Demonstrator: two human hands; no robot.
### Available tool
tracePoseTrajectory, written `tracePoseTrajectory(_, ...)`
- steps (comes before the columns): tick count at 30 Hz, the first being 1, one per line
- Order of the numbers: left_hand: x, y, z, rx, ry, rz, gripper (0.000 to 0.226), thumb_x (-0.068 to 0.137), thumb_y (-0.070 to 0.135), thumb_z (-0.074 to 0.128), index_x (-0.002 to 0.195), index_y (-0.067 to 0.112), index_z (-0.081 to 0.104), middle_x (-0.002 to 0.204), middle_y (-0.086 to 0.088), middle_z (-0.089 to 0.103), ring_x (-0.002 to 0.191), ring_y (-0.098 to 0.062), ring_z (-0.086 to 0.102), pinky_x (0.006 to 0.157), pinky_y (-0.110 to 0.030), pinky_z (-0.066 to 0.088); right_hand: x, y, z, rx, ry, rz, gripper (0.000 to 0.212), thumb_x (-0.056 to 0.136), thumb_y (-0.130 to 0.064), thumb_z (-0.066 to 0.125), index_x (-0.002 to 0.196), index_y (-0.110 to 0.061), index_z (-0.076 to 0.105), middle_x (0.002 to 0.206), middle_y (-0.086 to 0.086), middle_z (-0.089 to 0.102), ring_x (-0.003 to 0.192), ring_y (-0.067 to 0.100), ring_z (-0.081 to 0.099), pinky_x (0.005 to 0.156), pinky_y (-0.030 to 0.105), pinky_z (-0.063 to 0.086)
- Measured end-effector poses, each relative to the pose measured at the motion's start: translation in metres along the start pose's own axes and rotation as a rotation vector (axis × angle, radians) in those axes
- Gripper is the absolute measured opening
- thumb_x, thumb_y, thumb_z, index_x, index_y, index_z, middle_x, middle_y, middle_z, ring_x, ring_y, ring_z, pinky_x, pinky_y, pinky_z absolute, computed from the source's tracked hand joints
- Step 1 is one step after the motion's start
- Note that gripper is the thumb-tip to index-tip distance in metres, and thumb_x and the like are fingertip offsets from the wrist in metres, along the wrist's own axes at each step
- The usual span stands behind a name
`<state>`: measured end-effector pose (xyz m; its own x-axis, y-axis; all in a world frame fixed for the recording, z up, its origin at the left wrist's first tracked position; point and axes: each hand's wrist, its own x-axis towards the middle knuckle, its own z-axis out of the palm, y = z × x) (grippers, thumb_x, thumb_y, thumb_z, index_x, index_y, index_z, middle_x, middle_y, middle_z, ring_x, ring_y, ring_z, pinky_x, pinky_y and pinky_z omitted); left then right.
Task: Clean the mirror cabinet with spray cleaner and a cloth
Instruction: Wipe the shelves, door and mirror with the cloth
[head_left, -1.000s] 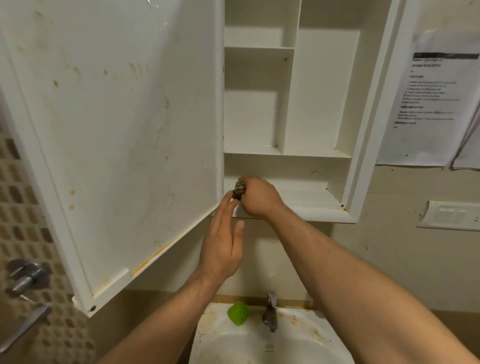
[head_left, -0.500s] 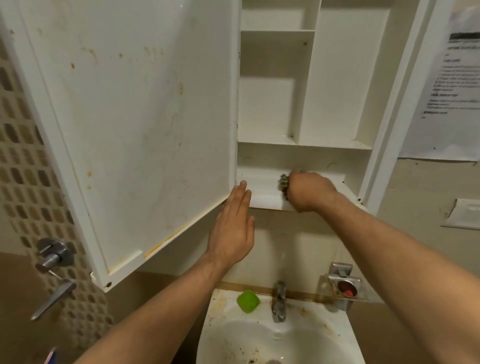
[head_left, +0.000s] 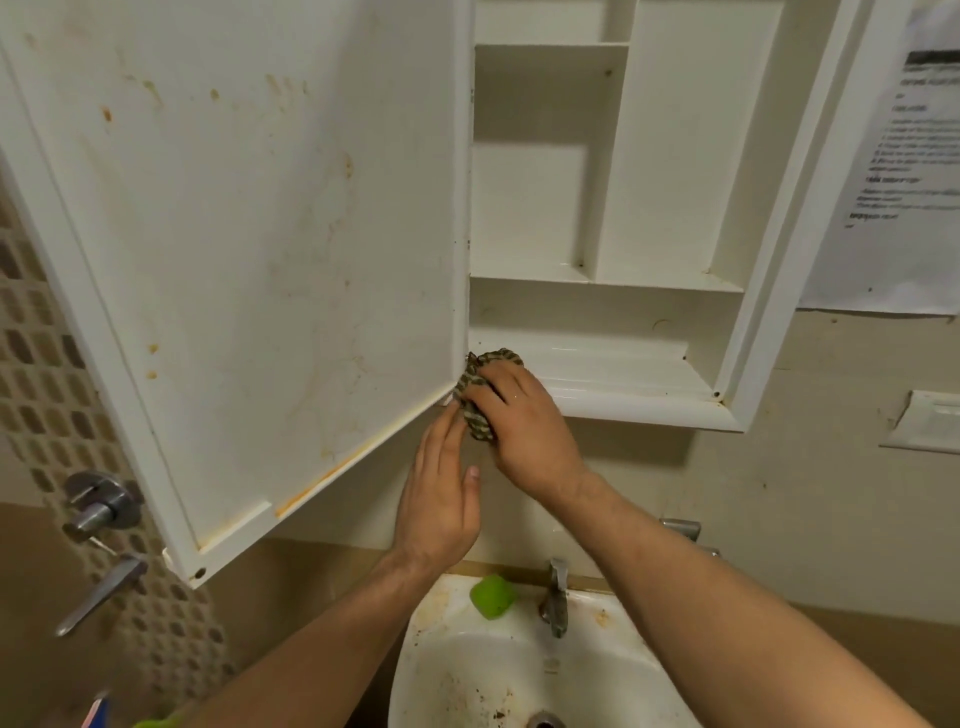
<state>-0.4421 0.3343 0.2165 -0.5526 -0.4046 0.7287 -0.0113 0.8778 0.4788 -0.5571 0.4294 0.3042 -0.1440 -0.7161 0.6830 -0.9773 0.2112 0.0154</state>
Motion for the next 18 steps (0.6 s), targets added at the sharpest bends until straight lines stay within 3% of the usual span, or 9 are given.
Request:
tracePoseTrajectory(3, 0.005, 0.008, 0.007, 0.036, -0.037, -0.003, 0.065, 0.099, 0.018, 0.05, 0.159, 0.022, 0.025, 0.169, 0.013, 0.017, 0.155, -0.003, 0.014, 0.123, -0.039, 0.033, -0.022, 0.03, -0.02, -0.145, -0.009, -0.05, 0.035, 0.09, -0.017, 0.066, 0.126, -0.018, 0.067, 0.136, 0.007, 0.063, 0.13, 0.029, 0.054, 0.105, 0.046, 0.045)
tracePoseTrajectory(10, 0.003, 0.011, 0.004, 0.111, -0.072, -0.004, 0.06, 0.099, 0.018, 0.053, 0.155, 0.018, 0.033, 0.167, 0.006, 0.021, 0.153, -0.013, 0.023, 0.123, -0.034, 0.03, -0.082, 0.066, -0.085, -0.4, 0.013, 0.492, 0.041, 0.072, -0.017, 0.074, 0.112, -0.018, 0.064, 0.116, 0.007, 0.068, 0.113, 0.032, 0.055, 0.089, 0.045, 0.045)
tracePoseTrajectory(13, -0.001, 0.012, 0.003, 0.11, -0.07, 0.003, 0.06, 0.098, 0.017, 0.053, 0.155, 0.016, 0.035, 0.167, 0.005, 0.022, 0.154, -0.014, 0.023, 0.123, -0.036, 0.031, -0.07, 0.049, -0.079, -0.342, 0.019, 0.631, 0.049, 0.07, -0.008, 0.072, 0.118, -0.013, 0.065, 0.121, 0.011, 0.066, 0.115, 0.034, 0.052, 0.09, 0.043, 0.046)
tracePoseTrajectory(18, 0.016, 0.018, -0.003, 0.105, -0.081, 0.122, 0.067, 0.098, 0.021, 0.051, 0.16, 0.014, 0.026, 0.172, 0.002, 0.015, 0.159, -0.012, 0.012, 0.125, -0.029, 0.018, -0.026, -0.004, -0.039, -0.049, -0.05, 0.236, 0.058, 0.077, -0.013, 0.072, 0.133, -0.022, 0.066, 0.138, 0.002, 0.063, 0.131, 0.025, 0.052, 0.104, 0.041, 0.045)
